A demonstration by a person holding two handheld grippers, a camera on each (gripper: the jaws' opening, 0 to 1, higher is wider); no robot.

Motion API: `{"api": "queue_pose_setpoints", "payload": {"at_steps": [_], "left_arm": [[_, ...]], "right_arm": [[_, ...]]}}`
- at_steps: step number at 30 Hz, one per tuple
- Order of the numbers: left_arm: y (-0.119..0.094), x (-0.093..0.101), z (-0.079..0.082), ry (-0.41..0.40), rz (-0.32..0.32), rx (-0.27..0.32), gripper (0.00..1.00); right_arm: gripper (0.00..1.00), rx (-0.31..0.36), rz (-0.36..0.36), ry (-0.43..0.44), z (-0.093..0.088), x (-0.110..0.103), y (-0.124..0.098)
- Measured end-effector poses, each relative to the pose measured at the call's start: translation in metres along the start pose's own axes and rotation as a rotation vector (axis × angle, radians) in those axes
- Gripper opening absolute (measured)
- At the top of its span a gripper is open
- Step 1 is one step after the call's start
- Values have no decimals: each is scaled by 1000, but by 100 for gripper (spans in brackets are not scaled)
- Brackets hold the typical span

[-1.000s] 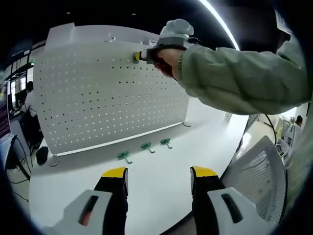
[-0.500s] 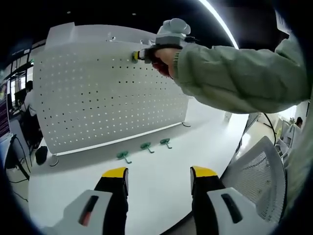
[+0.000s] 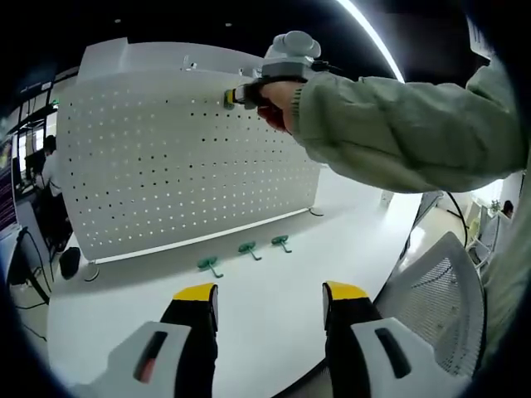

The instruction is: Insert the hook assembly into the mounting plate slot until the hook locks in place.

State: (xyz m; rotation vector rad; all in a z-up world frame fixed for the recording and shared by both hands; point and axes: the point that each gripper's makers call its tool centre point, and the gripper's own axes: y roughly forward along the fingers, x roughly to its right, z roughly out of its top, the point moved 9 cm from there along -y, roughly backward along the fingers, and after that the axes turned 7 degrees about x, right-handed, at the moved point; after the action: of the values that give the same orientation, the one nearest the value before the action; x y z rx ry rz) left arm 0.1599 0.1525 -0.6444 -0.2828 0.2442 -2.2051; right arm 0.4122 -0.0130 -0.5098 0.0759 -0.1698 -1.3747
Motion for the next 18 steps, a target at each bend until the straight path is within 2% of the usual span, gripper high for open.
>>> {"api": "queue_pose_setpoints", "payload": {"at_steps": [7,18], "left_arm": [[0,0,0,-1,1,3,52],[-1,0,0,2,5,4,52]], "right_arm": [[5,-2,2,-3,-1,1,0],[12,-26,16,14,-10,-1,-7]]}}
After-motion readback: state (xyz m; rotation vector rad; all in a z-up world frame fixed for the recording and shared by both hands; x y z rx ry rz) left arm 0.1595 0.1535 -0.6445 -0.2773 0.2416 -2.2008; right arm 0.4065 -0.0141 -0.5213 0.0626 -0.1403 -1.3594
